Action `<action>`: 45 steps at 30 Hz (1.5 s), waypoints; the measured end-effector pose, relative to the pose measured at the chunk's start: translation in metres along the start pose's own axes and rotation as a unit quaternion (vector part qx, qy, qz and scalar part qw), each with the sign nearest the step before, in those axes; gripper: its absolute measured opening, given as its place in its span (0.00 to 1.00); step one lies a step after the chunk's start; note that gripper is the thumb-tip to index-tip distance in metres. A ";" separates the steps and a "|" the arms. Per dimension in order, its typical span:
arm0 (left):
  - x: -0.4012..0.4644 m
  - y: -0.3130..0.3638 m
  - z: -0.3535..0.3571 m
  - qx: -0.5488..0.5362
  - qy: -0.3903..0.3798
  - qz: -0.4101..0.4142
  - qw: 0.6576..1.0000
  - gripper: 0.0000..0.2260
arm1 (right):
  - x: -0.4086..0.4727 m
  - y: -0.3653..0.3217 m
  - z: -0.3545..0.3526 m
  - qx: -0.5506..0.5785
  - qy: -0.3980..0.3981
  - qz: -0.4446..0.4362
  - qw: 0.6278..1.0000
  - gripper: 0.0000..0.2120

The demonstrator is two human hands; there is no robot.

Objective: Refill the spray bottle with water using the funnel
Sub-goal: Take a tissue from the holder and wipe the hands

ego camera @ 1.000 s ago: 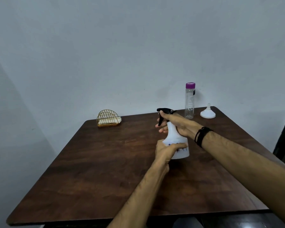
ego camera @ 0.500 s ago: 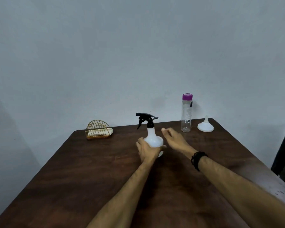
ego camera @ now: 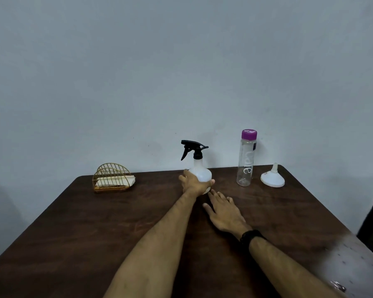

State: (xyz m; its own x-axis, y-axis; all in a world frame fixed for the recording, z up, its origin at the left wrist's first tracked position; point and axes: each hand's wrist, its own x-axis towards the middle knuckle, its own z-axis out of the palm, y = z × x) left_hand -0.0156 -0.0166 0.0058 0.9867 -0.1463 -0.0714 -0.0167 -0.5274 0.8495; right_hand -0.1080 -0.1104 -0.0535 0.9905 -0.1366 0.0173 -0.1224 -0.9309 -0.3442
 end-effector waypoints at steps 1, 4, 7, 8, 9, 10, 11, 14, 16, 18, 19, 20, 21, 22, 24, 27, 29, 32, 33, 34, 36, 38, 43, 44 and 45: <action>0.004 0.002 0.000 -0.008 -0.012 -0.005 1.000 0.50 | -0.001 0.000 -0.001 -0.007 0.001 0.000 1.000 0.30; 0.008 -0.001 -0.011 -0.038 -0.053 -0.027 0.998 0.55 | -0.001 -0.002 -0.001 -0.011 0.004 0.001 1.000 0.31; 0.004 -0.026 -0.039 -0.019 -0.033 -0.028 0.999 0.54 | -0.003 -0.005 -0.003 -0.002 0.036 0.002 0.999 0.29; 0.002 -0.040 -0.054 0.024 -0.015 -0.021 0.999 0.52 | -0.004 -0.010 -0.002 -0.001 0.057 -0.006 0.998 0.27; 0.000 -0.056 -0.069 0.069 0.001 -0.012 0.998 0.50 | -0.005 -0.013 -0.002 0.001 0.080 -0.017 0.997 0.24; -0.002 -0.071 -0.084 0.110 0.015 -0.005 0.994 0.47 | -0.006 -0.017 -0.001 0.009 0.095 -0.033 0.995 0.21; -0.006 -0.087 -0.101 0.147 0.027 -0.001 0.989 0.45 | -0.007 -0.026 -0.001 0.018 0.096 -0.052 0.994 0.19; -0.010 -0.129 -0.146 0.257 0.038 0.003 0.966 0.39 | -0.002 -0.064 -0.001 0.029 0.059 -0.119 0.991 0.18; -0.011 -0.149 -0.170 0.312 0.047 -0.001 0.949 0.38 | 0.011 -0.095 -0.003 0.032 0.048 -0.159 0.986 0.20; -0.010 -0.164 -0.186 0.348 0.048 0.000 0.936 0.35 | 0.030 -0.127 -0.003 0.047 0.056 -0.177 0.981 0.20; -0.011 -0.167 -0.188 0.362 0.044 0.007 0.931 0.34 | 0.039 -0.139 -0.004 0.057 0.063 -0.175 0.981 0.20; -0.012 -0.170 -0.189 0.369 0.041 0.012 0.929 0.34 | 0.050 -0.151 -0.005 0.068 0.067 -0.171 0.981 0.19; -0.012 -0.173 -0.189 0.371 0.041 0.014 0.928 0.33 | 0.064 -0.165 -0.003 0.081 0.071 -0.169 0.980 0.18; -0.012 -0.172 -0.188 0.372 0.043 0.013 0.927 0.33 | 0.076 -0.176 -0.004 0.095 0.075 -0.165 0.979 0.18; -0.007 -0.173 -0.186 0.374 0.045 0.006 0.926 0.33 | 0.103 -0.195 -0.001 0.111 0.079 -0.162 0.977 0.15; -0.005 -0.176 -0.187 0.370 0.046 0.006 0.928 0.33 | 0.137 -0.215 0.006 0.106 0.086 -0.153 0.979 0.12; -0.002 -0.178 -0.187 0.366 0.049 0.007 0.929 0.33 | 0.157 -0.225 0.013 0.103 0.092 -0.136 0.981 0.11; -0.001 -0.178 -0.185 0.364 0.054 0.011 0.930 0.33 | 0.177 -0.234 0.022 0.093 0.098 -0.120 0.983 0.09; 0.000 -0.178 -0.185 0.363 0.055 0.011 0.930 0.33 | 0.183 -0.236 0.026 0.090 0.097 -0.117 0.984 0.09; 0.000 -0.178 -0.185 0.361 0.054 0.010 0.931 0.33 | 0.187 -0.238 0.029 0.089 0.097 -0.110 0.985 0.09; 0.000 -0.178 -0.185 0.359 0.050 0.008 0.932 0.33 | 0.193 -0.239 0.034 0.094 0.099 -0.096 0.986 0.09; 0.000 -0.177 -0.185 0.358 0.052 0.009 0.932 0.33 | 0.197 -0.239 0.039 0.100 0.114 -0.084 0.985 0.07; -0.001 -0.176 -0.185 0.352 0.056 0.008 0.934 0.33 | 0.193 -0.235 0.043 0.100 0.182 -0.104 0.973 0.05; -0.001 -0.175 -0.186 0.351 0.056 0.008 0.935 0.33 | 0.192 -0.234 0.043 0.103 0.195 -0.115 0.968 0.06; -0.002 -0.175 -0.186 0.350 0.058 0.008 0.935 0.33 | 0.190 -0.234 0.043 0.104 0.204 -0.128 0.965 0.06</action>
State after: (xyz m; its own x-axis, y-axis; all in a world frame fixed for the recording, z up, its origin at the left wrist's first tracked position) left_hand 0.0159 0.2319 -0.0455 0.9956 -0.0888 0.0292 -0.0935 -0.9504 0.2968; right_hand 0.1119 0.0959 -0.0096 0.8736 -0.0728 0.4811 0.1810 -0.8692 -0.4602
